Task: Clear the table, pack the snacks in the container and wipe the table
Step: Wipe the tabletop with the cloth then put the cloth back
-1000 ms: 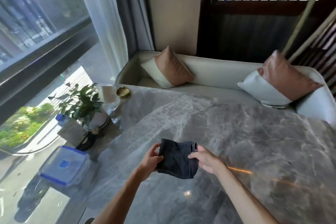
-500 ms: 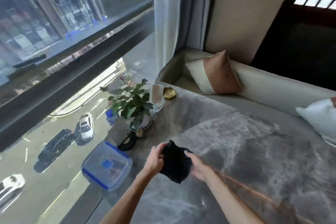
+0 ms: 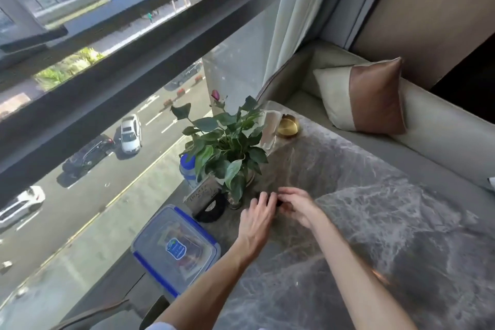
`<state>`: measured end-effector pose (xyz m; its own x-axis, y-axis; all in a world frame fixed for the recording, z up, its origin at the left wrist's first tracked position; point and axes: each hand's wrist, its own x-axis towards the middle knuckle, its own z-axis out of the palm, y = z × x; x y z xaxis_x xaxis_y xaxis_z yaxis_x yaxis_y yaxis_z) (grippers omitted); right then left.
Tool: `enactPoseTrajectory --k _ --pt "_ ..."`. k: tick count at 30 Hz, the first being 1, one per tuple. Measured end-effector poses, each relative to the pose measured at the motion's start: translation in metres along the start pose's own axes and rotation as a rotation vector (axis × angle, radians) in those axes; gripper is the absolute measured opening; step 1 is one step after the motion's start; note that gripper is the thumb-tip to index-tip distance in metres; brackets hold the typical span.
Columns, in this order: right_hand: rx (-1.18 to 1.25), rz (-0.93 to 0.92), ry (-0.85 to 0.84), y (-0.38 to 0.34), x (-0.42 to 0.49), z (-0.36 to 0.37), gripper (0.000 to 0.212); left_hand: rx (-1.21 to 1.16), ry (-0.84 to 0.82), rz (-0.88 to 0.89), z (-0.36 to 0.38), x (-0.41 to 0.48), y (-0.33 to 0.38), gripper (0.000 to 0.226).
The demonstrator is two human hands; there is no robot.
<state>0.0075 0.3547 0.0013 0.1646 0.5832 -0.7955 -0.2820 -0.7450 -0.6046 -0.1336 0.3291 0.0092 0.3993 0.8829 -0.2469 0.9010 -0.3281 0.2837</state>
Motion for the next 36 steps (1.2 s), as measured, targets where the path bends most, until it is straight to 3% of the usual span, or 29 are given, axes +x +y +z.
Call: enactPoseTrajectory --k 4,7,11,15,20,24,26,29,31,33,36 --pt "0.039 -0.009 0.013 -0.018 0.015 -0.005 0.029 -0.256 -0.048 -0.039 0.006 0.005 -0.007 0.060" --pt "-0.080 -0.035 0.017 -0.023 0.024 -0.005 0.031 -0.410 -0.096 -0.082 0.010 0.009 -0.013 0.047" --pt "-0.136 -0.155 -0.023 -0.037 0.033 -0.007 0.033 -0.292 0.068 -0.074 0.006 0.023 -0.012 0.044" --pt "-0.135 -0.214 0.030 -0.042 0.047 -0.021 0.032 -0.078 0.194 0.035 0.004 0.028 -0.001 0.054" --pt "-0.344 -0.113 0.129 -0.005 0.069 -0.037 0.028 0.064 0.073 0.115 0.046 0.015 0.001 0.069" --pt "-0.482 -0.058 0.206 0.019 0.078 -0.051 0.025 0.054 -0.033 0.080 0.073 0.005 -0.002 0.073" --pt "-0.688 -0.051 0.236 0.025 0.078 -0.056 0.024 0.016 -0.062 0.026 0.078 0.001 0.000 0.068" --pt "-0.927 -0.058 0.302 0.031 0.076 -0.056 0.025 -0.121 -0.137 -0.108 0.085 -0.006 0.002 0.041" --pt "-1.007 -0.154 0.369 0.029 0.078 -0.049 0.022 -0.374 -0.145 -0.345 0.086 -0.009 0.003 0.027" --pt "-1.045 -0.265 0.349 0.024 0.083 -0.040 0.024 -0.618 -0.022 -0.600 0.085 -0.010 0.002 0.016" --pt "-1.071 -0.322 0.264 0.017 0.093 -0.024 0.033 -0.821 0.065 -0.883 0.079 0.000 -0.002 0.027"
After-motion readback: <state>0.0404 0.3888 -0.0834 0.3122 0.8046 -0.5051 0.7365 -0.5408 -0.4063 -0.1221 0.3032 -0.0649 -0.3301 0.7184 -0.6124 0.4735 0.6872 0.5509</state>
